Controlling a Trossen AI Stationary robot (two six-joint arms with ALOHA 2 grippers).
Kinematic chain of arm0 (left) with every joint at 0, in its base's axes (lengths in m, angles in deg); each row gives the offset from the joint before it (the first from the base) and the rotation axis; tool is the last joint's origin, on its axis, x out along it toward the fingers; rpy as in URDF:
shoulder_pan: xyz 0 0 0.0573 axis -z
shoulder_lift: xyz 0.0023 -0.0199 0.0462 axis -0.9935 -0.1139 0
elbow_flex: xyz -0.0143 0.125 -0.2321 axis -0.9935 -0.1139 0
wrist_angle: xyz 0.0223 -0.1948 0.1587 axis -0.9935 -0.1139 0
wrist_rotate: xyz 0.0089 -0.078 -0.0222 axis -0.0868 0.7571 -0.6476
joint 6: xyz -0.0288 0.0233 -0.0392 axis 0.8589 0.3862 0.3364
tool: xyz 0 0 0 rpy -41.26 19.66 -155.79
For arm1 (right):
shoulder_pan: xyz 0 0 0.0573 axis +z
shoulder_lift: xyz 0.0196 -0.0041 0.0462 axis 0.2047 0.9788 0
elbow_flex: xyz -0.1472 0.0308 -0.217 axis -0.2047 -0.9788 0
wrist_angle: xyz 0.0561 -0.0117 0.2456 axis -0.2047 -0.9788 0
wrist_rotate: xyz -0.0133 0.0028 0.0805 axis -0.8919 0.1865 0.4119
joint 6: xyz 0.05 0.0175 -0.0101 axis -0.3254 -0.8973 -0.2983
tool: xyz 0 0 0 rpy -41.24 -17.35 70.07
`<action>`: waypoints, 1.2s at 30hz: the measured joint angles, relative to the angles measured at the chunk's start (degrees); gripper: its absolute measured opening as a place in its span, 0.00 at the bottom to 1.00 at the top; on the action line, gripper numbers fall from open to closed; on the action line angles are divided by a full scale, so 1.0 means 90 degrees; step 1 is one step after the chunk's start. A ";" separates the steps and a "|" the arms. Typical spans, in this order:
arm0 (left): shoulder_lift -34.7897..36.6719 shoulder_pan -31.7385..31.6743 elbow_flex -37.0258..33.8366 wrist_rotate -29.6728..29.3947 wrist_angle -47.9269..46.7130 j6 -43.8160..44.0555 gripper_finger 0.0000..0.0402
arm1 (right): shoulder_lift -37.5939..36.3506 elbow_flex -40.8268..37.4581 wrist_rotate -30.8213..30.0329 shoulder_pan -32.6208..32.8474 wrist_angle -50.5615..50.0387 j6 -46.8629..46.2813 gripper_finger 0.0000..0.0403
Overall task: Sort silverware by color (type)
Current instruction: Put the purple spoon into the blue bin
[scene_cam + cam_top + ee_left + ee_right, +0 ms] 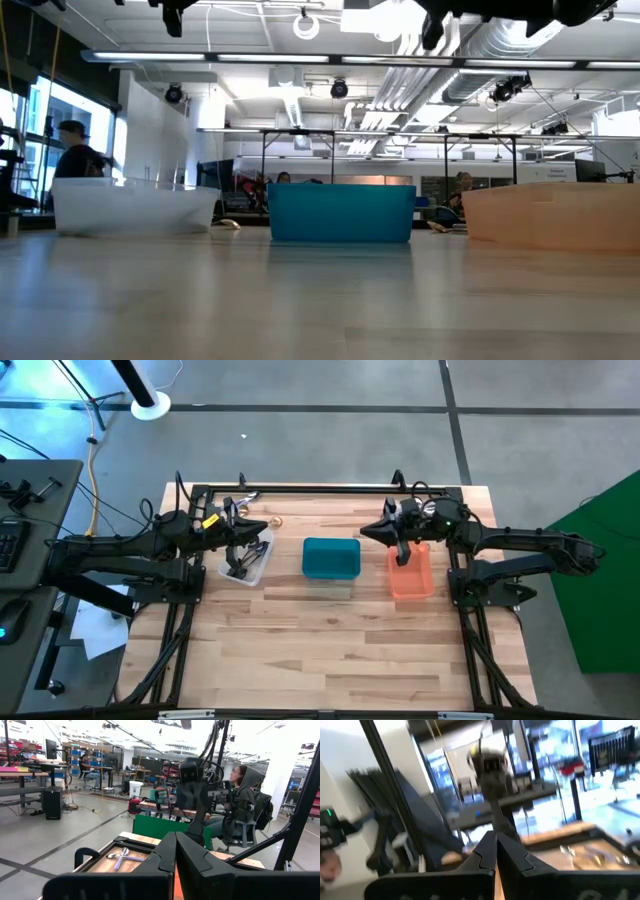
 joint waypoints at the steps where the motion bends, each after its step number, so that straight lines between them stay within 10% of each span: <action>1: 0.0001 0.0000 0.0000 0.0000 0.0001 0.0000 0.00 | 0.0000 0.0000 -0.0106 0.0002 0.0211 -0.0103 0.00; 5: 0.0000 0.0000 0.0000 -0.0001 0.0001 0.0000 0.00 | -0.0002 0.0174 -0.1245 -0.0002 0.0081 -0.0636 0.01; 18: -0.0001 0.0000 0.0000 -0.0003 0.0001 -0.0164 0.00 | 0.0899 0.2955 -0.3033 -0.1670 -0.6292 -0.0916 0.43; 36: 0.0001 -0.0012 0.0000 -0.0003 0.0001 -0.0289 0.00 | 0.3337 0.3172 -0.3129 -0.4228 -0.9226 -0.1446 0.59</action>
